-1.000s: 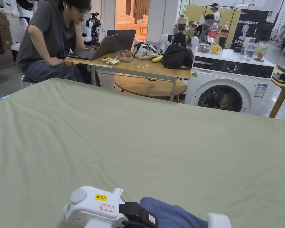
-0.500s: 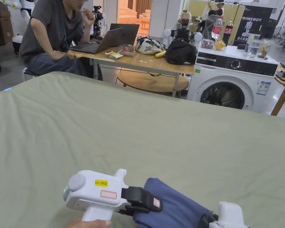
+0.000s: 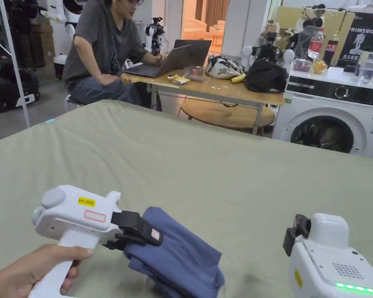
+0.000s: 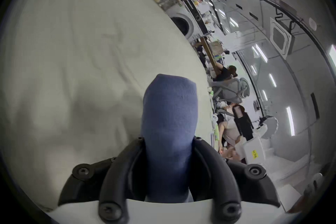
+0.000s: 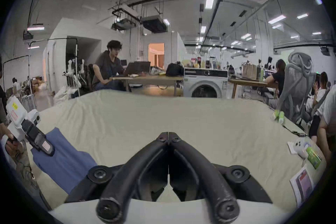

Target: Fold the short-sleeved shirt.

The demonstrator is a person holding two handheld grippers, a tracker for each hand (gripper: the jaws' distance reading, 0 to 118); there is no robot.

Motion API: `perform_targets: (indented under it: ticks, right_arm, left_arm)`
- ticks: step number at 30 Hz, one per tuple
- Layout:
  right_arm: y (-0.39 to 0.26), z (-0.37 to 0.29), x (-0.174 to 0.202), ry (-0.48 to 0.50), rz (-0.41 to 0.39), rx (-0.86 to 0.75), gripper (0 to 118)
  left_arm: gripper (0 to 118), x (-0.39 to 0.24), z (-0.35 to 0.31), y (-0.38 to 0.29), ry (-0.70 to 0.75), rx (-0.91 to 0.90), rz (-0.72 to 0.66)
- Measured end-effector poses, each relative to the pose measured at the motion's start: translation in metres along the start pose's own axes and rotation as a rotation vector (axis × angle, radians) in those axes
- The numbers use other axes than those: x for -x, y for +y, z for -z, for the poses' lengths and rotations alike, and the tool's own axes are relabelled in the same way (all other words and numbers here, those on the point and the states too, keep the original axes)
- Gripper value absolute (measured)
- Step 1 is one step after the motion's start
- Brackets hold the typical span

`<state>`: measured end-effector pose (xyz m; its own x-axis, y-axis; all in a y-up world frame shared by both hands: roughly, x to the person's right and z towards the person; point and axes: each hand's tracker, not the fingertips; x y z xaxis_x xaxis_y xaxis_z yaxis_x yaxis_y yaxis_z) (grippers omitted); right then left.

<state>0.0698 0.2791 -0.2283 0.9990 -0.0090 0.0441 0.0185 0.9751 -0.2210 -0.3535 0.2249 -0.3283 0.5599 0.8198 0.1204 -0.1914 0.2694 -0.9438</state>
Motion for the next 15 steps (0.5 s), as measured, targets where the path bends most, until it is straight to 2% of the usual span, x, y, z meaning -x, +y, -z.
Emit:
perform_targets:
  ticks: [7, 15]
  right_arm:
    - [0.020, 0.010, 0.040, 0.070, 0.003, -0.059, 0]
    - [0.027, 0.022, 0.119, 0.235, -0.013, -0.065, 0]
  left_arm:
    - [26, 0.015, -0.104, 0.017, 0.171, -0.121, -0.025]
    - [26, 0.041, -0.207, 0.020, 0.371, -0.239, -0.079]
